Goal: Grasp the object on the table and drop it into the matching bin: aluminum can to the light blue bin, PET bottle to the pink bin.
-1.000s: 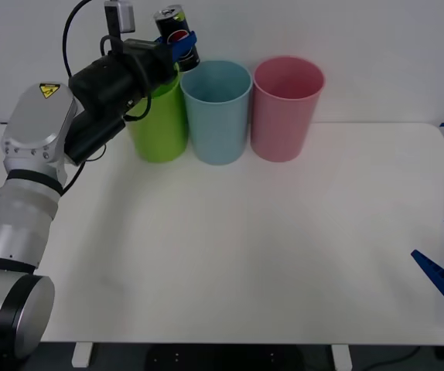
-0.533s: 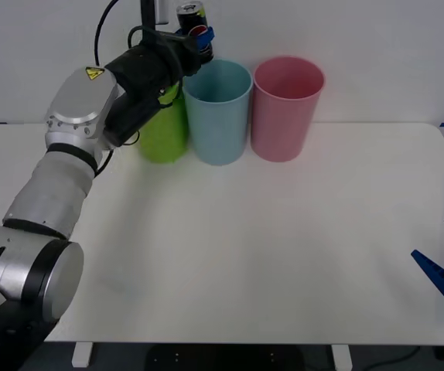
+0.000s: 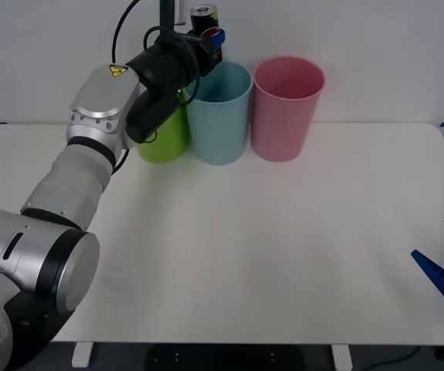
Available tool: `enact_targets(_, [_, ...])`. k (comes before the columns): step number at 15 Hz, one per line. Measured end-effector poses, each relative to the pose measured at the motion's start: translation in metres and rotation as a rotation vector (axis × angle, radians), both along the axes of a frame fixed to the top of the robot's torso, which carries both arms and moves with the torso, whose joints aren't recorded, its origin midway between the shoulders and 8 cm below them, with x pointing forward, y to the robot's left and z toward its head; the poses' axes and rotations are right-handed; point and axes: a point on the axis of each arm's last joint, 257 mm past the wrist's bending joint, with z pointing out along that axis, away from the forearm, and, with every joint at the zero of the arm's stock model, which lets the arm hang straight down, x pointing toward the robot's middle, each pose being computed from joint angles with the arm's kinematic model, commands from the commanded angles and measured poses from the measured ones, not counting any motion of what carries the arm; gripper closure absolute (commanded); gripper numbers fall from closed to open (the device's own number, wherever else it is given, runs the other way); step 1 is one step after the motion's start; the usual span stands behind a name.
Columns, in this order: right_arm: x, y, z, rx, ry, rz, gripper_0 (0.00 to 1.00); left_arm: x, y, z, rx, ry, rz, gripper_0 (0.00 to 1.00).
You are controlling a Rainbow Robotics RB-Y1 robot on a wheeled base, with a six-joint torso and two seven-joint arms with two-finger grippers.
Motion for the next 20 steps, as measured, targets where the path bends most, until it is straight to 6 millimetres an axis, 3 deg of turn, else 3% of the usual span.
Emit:
enact_targets(4, [0.0000, 0.0000, 0.0000, 0.000, 0.000, 0.000, 0.00, -0.0016, -0.0055, -0.0011, 0.005, 0.001, -0.009, 0.97])
enact_targets(5, [0.0000, 0.0000, 0.0000, 0.000, 0.000, 0.000, 0.00, -0.0016, -0.0057, -0.0010, 0.004, 0.001, -0.009, 0.90])
enact_targets(6, [0.0000, 0.0000, 0.0000, 0.000, 0.000, 0.000, 0.00, -0.0016, -0.0057, -0.0010, 0.004, 0.001, -0.009, 0.76])
enact_targets(7, [0.0000, 0.0000, 0.0000, 0.000, 0.000, 0.000, 0.00, -0.0016, -0.0057, -0.0011, 0.004, 0.001, -0.009, 0.17])
enact_targets(8, [0.0000, 0.0000, 0.0000, 0.000, 0.000, 0.000, 0.00, -0.0016, -0.0055, -0.0014, 0.004, 0.001, -0.009, 0.00])
enact_targets(20, [0.0000, 0.0000, 0.0000, 0.000, 0.000, 0.000, 0.00, -0.0052, -0.0096, 0.0024, -0.045, 0.012, -0.040, 0.00])
